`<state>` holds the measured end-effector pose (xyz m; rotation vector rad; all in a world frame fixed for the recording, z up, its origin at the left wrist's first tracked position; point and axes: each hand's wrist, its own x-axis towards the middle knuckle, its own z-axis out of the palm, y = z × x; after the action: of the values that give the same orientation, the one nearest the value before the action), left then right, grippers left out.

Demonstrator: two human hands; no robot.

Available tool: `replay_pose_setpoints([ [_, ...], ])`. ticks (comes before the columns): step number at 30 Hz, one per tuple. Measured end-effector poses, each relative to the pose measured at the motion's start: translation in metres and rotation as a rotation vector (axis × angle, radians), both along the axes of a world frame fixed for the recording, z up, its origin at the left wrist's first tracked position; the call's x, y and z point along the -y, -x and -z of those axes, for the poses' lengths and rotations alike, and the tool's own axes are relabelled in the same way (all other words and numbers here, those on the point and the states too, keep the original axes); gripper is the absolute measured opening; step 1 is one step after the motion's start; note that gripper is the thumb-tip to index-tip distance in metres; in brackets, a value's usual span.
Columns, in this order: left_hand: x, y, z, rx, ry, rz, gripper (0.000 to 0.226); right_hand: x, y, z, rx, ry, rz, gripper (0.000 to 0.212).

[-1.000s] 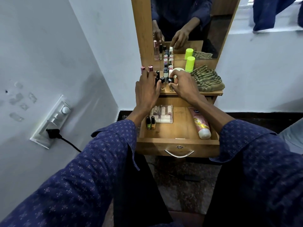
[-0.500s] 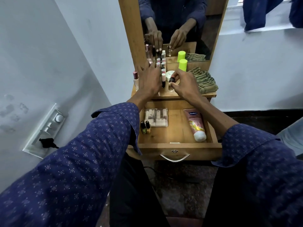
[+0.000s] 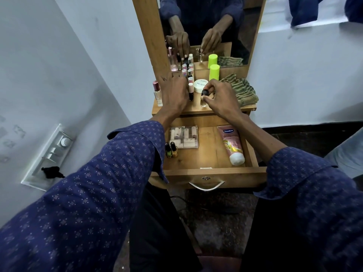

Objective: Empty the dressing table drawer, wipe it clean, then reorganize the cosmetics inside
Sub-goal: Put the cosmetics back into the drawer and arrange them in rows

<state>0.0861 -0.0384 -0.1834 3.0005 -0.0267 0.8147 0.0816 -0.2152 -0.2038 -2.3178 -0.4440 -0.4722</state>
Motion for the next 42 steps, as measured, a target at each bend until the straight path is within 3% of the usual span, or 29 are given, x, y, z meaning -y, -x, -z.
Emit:
replay_pose_setpoints([
  [10, -0.002, 0.011, -0.007, 0.131, 0.038, 0.034, 0.012, -0.006, 0.009, -0.005, 0.007, -0.031, 0.004, 0.022],
  [24, 0.002, 0.065, -0.002, 0.249, 0.338, 0.280, 0.021, -0.004, 0.039, -0.010, -0.047, -0.139, 0.021, 0.027],
  [28, -0.010, 0.095, 0.025, 0.059, 0.503, 0.365, 0.022, 0.005, 0.053, 0.003, -0.219, -0.133, -0.038, 0.027],
  [33, -0.030, 0.137, 0.051, -0.171, 0.664, 0.316, 0.021, 0.006, 0.082, 0.025, -0.425, -0.100, -0.120, 0.026],
  [38, -0.054, 0.161, 0.063, -0.408, 0.507, 0.314, 0.019, -0.017, 0.101, 0.053, -0.595, -0.050, -0.142, 0.035],
  [42, -0.070, 0.169, 0.066, -0.521, 0.403, 0.307, 0.018, -0.039, 0.116, 0.065, -0.649, -0.004, -0.149, 0.027],
])
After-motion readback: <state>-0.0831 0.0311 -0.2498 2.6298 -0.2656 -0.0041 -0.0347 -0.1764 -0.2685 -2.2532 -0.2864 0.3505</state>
